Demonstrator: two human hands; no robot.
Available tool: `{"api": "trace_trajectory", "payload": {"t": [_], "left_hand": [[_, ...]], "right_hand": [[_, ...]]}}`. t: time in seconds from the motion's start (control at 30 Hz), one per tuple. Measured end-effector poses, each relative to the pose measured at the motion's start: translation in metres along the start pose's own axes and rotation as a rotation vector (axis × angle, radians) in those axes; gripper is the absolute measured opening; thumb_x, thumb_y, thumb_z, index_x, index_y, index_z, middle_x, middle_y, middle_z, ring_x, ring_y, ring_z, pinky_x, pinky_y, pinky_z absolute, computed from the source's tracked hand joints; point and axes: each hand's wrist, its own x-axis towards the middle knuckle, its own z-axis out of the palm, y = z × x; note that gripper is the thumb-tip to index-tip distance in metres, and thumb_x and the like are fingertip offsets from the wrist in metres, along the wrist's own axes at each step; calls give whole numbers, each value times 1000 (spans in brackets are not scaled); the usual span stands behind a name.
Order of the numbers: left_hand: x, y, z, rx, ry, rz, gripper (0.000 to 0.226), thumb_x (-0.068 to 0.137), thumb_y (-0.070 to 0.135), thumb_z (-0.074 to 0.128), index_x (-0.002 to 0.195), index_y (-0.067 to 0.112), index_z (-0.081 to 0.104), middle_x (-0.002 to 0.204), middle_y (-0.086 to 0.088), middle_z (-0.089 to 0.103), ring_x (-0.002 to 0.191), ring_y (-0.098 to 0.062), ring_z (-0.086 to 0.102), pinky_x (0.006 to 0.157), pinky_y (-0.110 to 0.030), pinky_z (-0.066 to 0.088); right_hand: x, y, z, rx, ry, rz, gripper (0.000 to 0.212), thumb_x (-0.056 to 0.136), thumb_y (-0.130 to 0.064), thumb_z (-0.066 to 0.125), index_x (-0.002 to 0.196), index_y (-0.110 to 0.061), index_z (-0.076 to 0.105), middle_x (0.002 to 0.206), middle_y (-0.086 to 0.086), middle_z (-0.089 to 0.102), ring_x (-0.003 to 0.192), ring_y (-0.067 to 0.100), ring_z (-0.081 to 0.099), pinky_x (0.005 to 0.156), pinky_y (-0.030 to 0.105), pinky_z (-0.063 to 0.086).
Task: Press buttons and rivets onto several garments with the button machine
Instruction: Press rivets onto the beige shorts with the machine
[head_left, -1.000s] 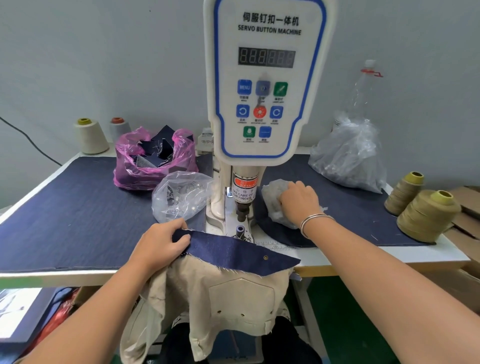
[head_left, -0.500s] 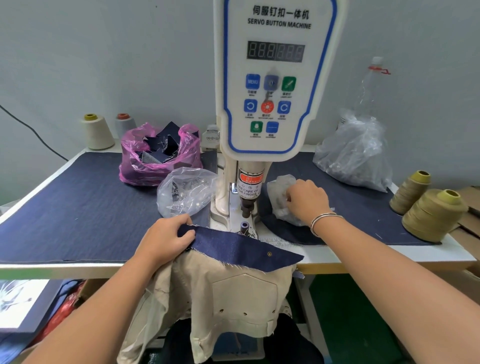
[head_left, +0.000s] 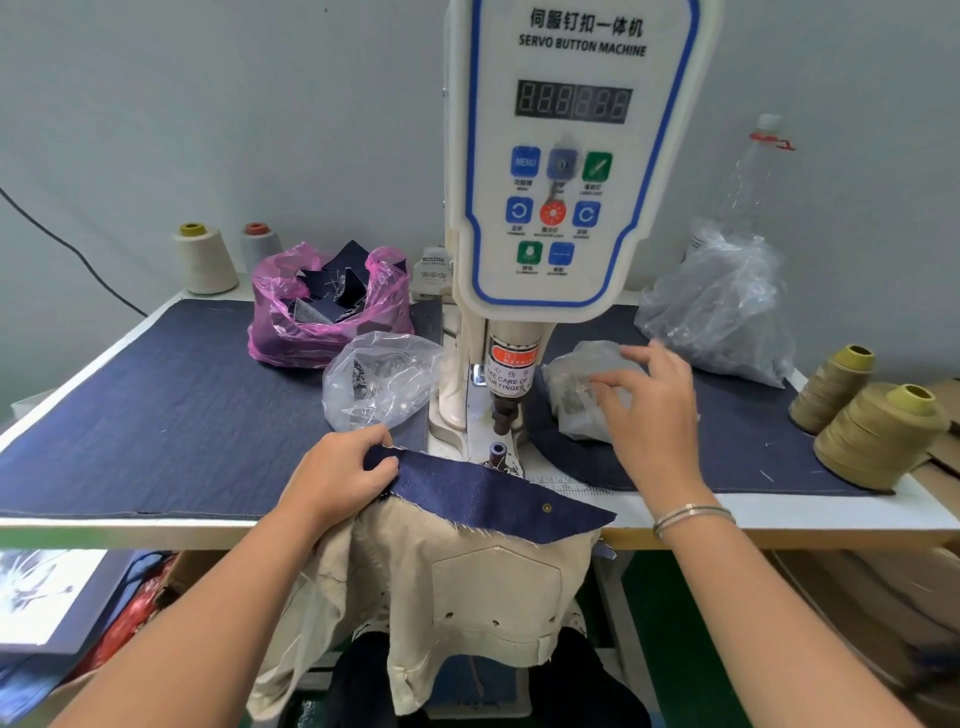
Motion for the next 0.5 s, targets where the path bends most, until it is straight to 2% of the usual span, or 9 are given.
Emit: {"api": "trace_trajectory", "payload": {"t": [0.07,0.13,0.2,0.33,0.5], "left_hand": [[0,0,0,-1,2,-1,6,71,38,48,70,32,49,67,4,61,73,-24,56,67,-37,47],[0,1,0,-4,3,0,6,70,38,48,69,32,48,66,4,60,72,-24,56,67,-37,47],[0,1,0,-6,3,3,6,70,38,48,68,32,48,66,3,61,72,-24,56,67,-37,47],[0,-1,2,-11,7,2,7,71,37,48,68,31,49,66,4,61,73,-23,57,67,-38,48],[0,-5,3,-15,10,8,6,71,38,48,67,33,47,64,4,60,69,-21,55,64,-37,46]], "right_hand": [[-18,-21,-1,408,-127,305,9,82,-15,72,76,-22,73,93,-3,67,95,14,60,81,15,42],[-34,-36,3,802,-306,683,9,82,-17,73,74,-22,72,69,-5,68,66,6,64,61,16,49],[-47,-43,8,929,-440,883,6,83,-16,72,77,-15,71,53,-2,59,51,7,59,50,18,49],[-55,-47,13,1092,-494,1024,22,83,-15,71,63,-13,62,51,0,49,47,11,54,48,20,47],[-52,-51,17,1204,-547,1083,26,86,-14,67,64,-14,54,49,-3,43,42,7,47,40,14,39]]}}
